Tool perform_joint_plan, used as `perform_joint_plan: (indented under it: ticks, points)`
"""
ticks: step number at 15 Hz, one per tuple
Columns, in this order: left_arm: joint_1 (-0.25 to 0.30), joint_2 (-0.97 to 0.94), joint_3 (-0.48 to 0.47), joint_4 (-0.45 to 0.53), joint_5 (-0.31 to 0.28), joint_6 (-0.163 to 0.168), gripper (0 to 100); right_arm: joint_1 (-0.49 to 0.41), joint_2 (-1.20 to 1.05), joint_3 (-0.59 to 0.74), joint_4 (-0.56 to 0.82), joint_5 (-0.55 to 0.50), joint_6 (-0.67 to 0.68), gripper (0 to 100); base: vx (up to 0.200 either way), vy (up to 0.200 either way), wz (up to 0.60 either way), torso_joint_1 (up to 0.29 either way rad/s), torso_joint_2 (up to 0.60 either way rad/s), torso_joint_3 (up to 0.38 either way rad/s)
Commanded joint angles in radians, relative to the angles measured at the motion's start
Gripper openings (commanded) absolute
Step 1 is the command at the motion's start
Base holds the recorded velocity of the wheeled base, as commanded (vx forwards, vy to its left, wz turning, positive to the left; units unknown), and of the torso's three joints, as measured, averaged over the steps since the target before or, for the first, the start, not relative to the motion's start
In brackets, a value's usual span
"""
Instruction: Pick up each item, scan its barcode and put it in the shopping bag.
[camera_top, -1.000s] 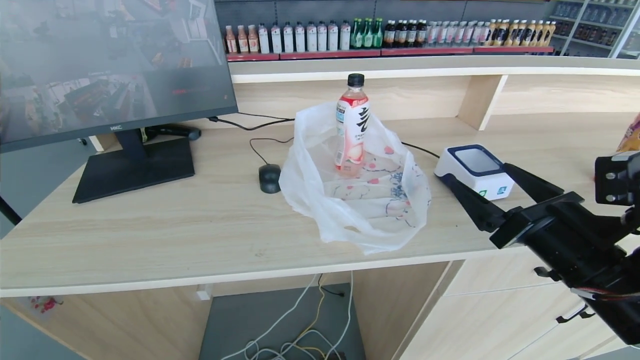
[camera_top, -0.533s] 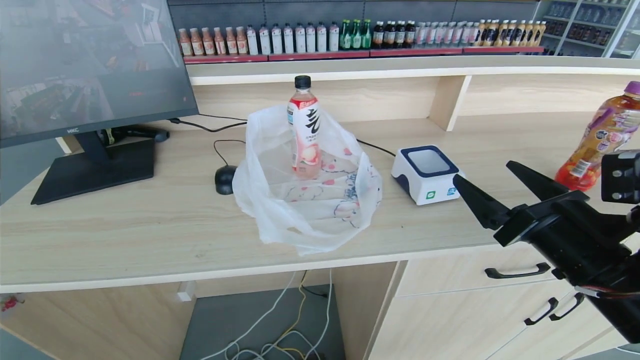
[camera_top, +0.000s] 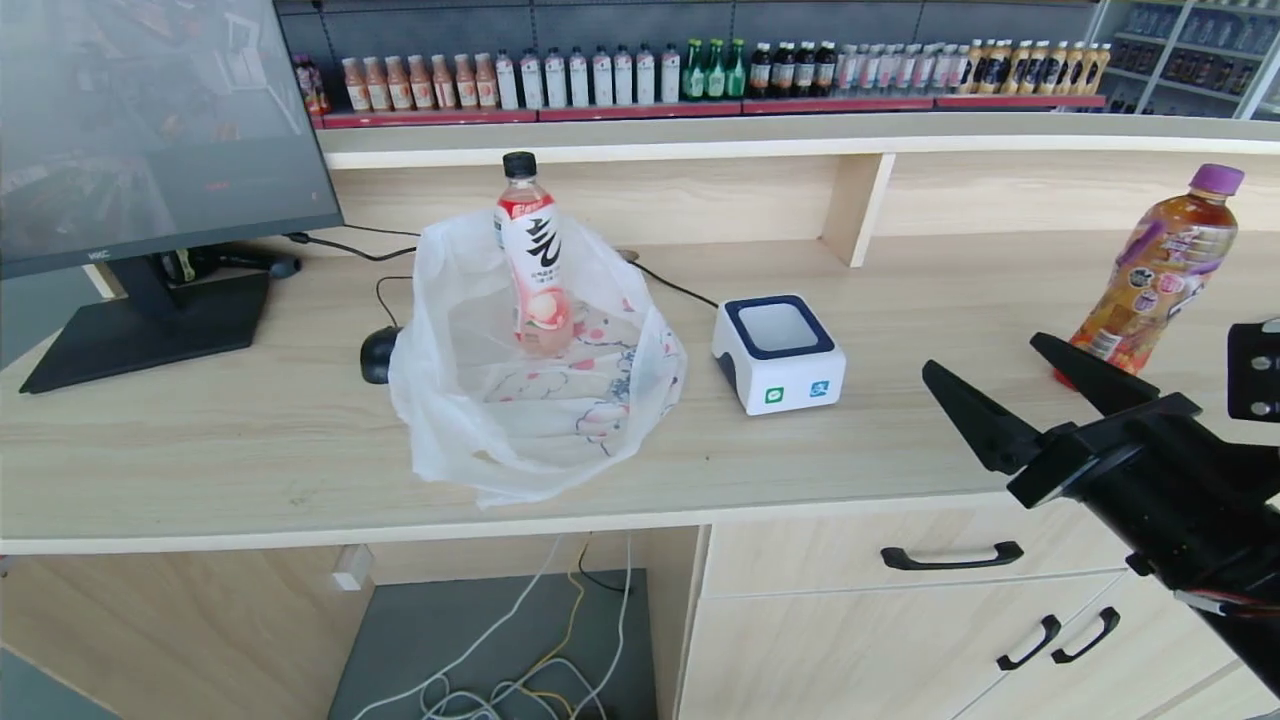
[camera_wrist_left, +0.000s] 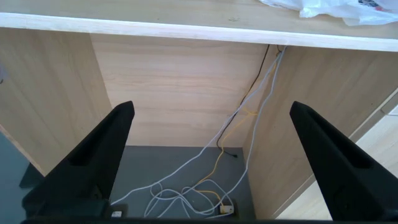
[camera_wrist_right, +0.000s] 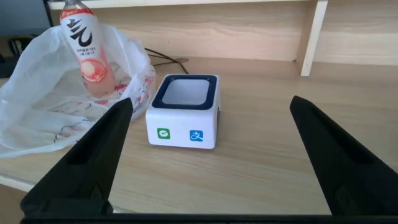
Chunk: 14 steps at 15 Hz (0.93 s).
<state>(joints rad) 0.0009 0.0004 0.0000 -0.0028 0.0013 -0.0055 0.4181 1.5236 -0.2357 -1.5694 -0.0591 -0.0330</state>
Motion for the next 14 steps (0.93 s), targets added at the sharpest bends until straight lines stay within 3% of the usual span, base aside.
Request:
perform_joint_plan:
  ticks: [1,14]
  points:
    - [0.001,0.0,0.0,0.0,0.0,0.001,100,-0.001,-0.007,0.004,-0.001,0.001,-0.001,100,0.0,-0.2,0.0,0.002,0.0,-0.007]
    - [0.001,0.0,0.0,0.0,0.0,-0.001,100,-0.007,0.047,-0.102,-0.001,0.002,0.028,100,0.0,-0.2,0.0,0.002,0.0,0.003]
